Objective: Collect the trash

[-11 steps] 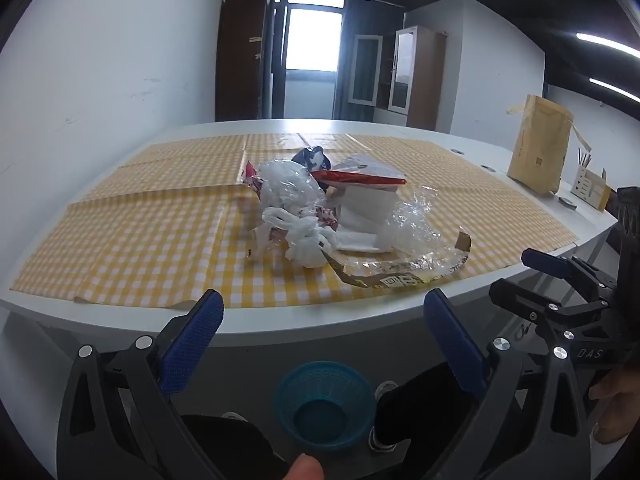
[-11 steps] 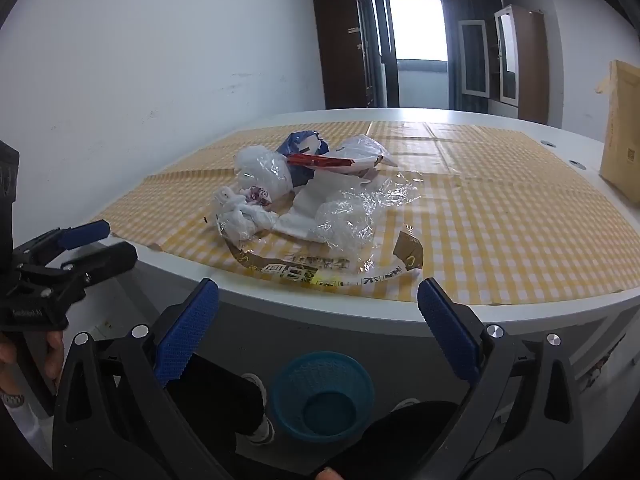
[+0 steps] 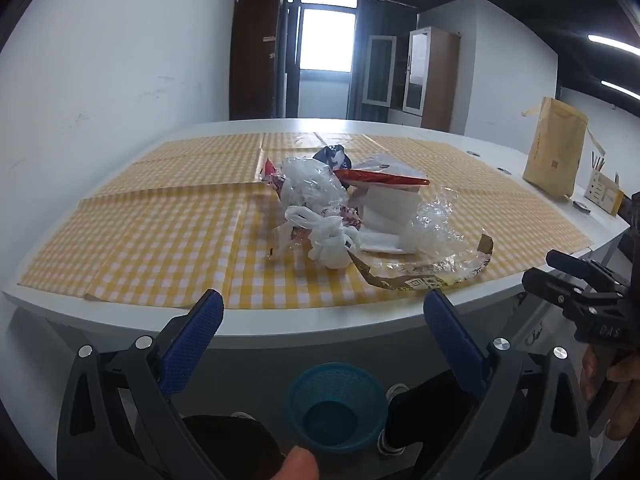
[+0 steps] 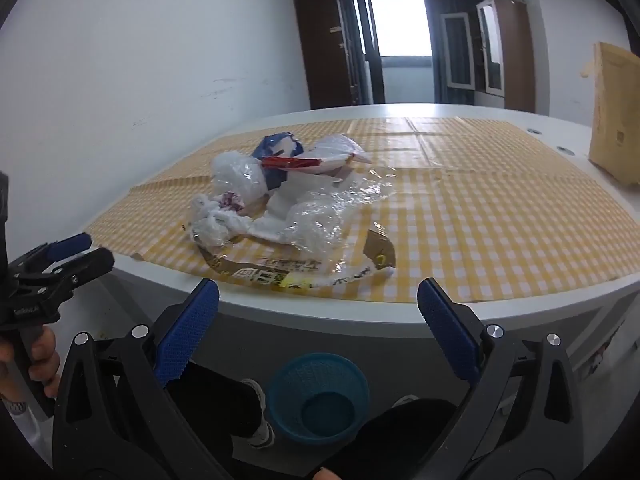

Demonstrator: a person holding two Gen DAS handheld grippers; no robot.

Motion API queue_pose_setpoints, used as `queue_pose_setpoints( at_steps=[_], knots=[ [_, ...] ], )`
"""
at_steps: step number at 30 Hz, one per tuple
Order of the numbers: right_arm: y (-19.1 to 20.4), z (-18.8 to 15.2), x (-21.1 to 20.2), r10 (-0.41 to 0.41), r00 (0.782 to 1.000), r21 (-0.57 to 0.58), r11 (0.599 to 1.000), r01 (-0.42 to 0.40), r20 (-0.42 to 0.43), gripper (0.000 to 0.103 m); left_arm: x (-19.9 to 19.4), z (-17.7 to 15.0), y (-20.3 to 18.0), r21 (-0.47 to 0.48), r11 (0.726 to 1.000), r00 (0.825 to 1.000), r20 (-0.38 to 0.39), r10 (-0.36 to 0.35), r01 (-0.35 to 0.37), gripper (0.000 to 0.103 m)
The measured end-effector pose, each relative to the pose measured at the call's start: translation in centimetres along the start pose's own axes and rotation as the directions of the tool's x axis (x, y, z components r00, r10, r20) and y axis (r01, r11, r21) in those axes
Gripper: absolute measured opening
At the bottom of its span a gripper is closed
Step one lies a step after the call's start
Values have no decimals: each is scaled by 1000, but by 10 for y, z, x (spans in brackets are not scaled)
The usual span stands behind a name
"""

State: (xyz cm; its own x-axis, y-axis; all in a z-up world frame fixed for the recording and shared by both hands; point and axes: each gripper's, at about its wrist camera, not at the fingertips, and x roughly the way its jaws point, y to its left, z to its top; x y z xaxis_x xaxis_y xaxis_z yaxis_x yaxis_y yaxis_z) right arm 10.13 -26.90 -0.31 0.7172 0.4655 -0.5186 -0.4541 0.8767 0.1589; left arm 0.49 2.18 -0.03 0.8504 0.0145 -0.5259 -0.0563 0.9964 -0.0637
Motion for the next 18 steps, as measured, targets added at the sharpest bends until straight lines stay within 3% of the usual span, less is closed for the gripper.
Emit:
queue_pose_setpoints(
  at_steps=[10, 18],
  knots=[
    [-12, 1, -2, 18, 1000, 13, 1000, -18, 9, 95, -4, -3, -5, 17, 999, 999, 15, -42, 42, 98],
    [-10, 0, -2, -5, 1000, 1, 1000, 5, 12, 95, -10, -3, -7, 23, 999, 998, 60, -30, 28, 98]
  ],
)
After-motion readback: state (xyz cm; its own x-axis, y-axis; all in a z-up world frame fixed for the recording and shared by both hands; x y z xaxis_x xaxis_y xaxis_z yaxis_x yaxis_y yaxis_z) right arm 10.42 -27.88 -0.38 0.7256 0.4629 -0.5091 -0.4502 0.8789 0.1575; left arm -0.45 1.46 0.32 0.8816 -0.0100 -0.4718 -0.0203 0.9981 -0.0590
